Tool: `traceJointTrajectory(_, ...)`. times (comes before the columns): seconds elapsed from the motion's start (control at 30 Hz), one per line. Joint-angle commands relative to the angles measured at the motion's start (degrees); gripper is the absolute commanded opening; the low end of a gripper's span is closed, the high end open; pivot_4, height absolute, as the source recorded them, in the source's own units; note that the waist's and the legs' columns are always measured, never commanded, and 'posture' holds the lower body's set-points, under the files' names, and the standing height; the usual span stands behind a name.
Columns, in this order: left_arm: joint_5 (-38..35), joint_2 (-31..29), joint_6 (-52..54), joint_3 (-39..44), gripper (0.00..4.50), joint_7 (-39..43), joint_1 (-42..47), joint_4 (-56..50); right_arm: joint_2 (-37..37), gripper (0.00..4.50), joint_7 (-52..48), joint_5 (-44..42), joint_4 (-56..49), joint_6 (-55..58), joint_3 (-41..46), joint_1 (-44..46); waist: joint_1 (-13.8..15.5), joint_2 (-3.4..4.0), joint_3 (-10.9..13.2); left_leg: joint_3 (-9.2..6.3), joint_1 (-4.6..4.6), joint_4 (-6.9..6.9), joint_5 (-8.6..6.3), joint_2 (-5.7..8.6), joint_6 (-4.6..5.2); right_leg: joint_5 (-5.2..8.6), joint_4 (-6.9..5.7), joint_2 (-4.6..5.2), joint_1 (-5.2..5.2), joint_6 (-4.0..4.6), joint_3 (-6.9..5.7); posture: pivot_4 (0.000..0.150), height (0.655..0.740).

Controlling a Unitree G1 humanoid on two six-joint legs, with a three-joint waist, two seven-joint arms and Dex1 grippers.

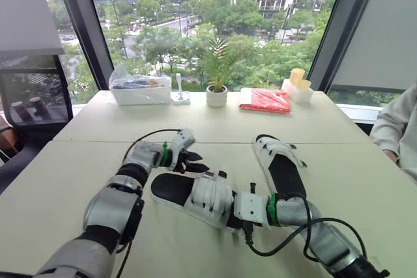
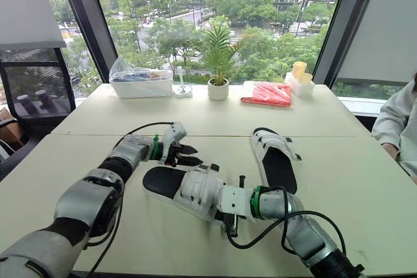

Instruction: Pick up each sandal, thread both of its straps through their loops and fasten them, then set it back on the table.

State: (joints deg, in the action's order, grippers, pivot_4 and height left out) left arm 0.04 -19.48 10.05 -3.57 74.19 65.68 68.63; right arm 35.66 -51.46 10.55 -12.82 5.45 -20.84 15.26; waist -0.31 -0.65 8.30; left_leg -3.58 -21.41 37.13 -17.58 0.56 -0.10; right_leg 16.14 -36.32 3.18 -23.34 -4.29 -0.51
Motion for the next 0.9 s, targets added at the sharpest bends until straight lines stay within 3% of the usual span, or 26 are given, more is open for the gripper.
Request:
traceJointTrajectory(0.03, -3.0, -4.0, 7.6, 1.2, 3.03, 8.3, -2.6, -4.5, 4.9, 0.0, -3.7, 1.5, -3.7, 4.2, -0.3, -3.4, -0.1, 0.09, 0.1, 0.02, -0.01, -0.01, 0.0, 0.08, 0.0, 0.02, 0.01, 0.08, 0.0, -0.04, 0.0, 0.15, 0.7374)
traceJointTrajectory(0.27, -9.7, -9.3, 26.0, -1.1, 3.03, 18.1, -9.6, -19.4, 11.0, 0.0, -5.3, -1.5, -14.5, 9.3, 6.3, -4.2, 0.5, 0.01, 1.0, -0.05, -0.16, 0.0, 0.21, 0.61, -0.39, -0.14, 0.11, 0.59, 0.02, -0.59, 0.05, 0.15, 0.7374)
traceJointTrajectory(0.43, -15.0, -11.4, 35.6, -4.4, 3.03, 18.3, -14.6, -31.0, 14.8, 0.0, -6.9, -3.9, -21.0, 13.7, 11.5, -5.3, 0.8, -0.05, 1.4, -0.03, -0.22, 0.02, 0.32, 0.66, -0.57, -0.24, 0.12, 0.71, 0.0, -0.77, 0.11, 0.15, 0.7374)
traceJointTrajectory(0.73, -23.4, -14.9, 53.6, -4.4, 3.03, 17.9, -16.6, -42.1, 17.3, 0.0, -6.1, -5.6, -29.2, 20.6, 15.4, -7.8, 0.6, -0.09, 1.6, -0.04, -0.26, 0.04, 0.39, 0.66, -0.69, -0.29, 0.08, 0.71, -0.04, -0.81, 0.13, 0.15, 0.7374)
traceJointTrajectory(0.87, -25.2, -14.3, 57.2, -6.3, 4.29, 14.7, -18.6, -46.9, 17.9, 0.0, -5.3, -5.0, -30.2, 21.5, 15.1, -8.3, 0.6, -0.08, 1.6, -0.04, -0.24, 0.07, 0.41, 0.66, -0.74, -0.29, 0.05, 0.72, -0.03, -0.81, 0.18, 0.15, 0.7374)
traceJointTrajectory(0.9, -25.4, -14.0, 57.3, -6.7, 4.41, 14.0, -18.9, -47.6, 17.6, 0.0, -5.1, -5.3, -30.4, 21.9, 15.1, -8.2, 0.7, -0.08, 1.6, -0.04, -0.24, 0.08, 0.42, 0.66, -0.75, -0.29, 0.04, 0.72, -0.03, -0.81, 0.19, 0.15, 0.7374)
